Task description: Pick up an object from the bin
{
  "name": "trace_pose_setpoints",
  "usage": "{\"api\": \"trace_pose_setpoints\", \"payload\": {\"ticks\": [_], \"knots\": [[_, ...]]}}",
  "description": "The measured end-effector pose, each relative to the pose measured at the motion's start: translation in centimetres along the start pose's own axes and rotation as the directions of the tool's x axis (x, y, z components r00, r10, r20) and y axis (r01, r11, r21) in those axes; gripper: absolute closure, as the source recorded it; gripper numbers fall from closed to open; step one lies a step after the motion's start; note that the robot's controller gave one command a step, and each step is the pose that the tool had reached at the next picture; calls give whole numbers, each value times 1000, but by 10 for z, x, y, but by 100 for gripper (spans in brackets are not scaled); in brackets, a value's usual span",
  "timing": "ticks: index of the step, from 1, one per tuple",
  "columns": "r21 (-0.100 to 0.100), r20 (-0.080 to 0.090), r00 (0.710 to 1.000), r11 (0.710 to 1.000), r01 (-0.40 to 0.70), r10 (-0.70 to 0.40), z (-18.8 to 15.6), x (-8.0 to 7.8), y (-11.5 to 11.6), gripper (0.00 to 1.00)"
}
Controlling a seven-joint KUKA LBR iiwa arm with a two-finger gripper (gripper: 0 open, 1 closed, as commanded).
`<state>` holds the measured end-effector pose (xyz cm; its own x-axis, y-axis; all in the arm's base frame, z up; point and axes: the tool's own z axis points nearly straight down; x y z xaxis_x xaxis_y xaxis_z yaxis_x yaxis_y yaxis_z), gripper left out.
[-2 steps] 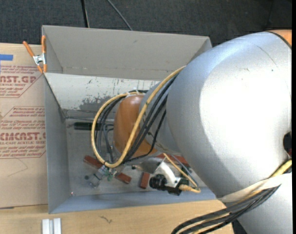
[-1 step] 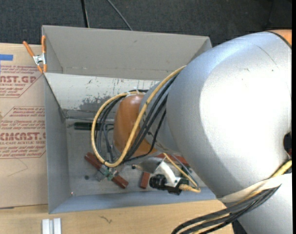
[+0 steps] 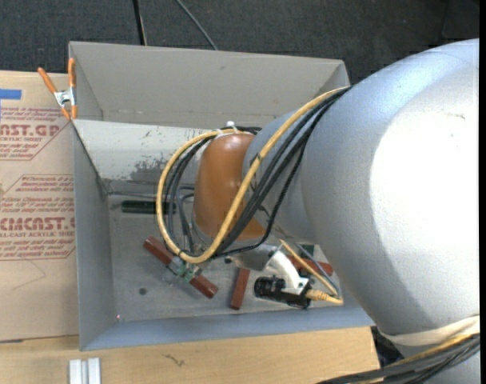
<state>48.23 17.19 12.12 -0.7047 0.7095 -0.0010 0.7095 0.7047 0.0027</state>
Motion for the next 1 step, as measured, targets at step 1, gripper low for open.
{"api": "trace_pose_setpoints", "payload": {"ticks": [1], "knots": [[-2, 1, 1000, 1000, 1, -1, -63, 0, 1, 100]]}}
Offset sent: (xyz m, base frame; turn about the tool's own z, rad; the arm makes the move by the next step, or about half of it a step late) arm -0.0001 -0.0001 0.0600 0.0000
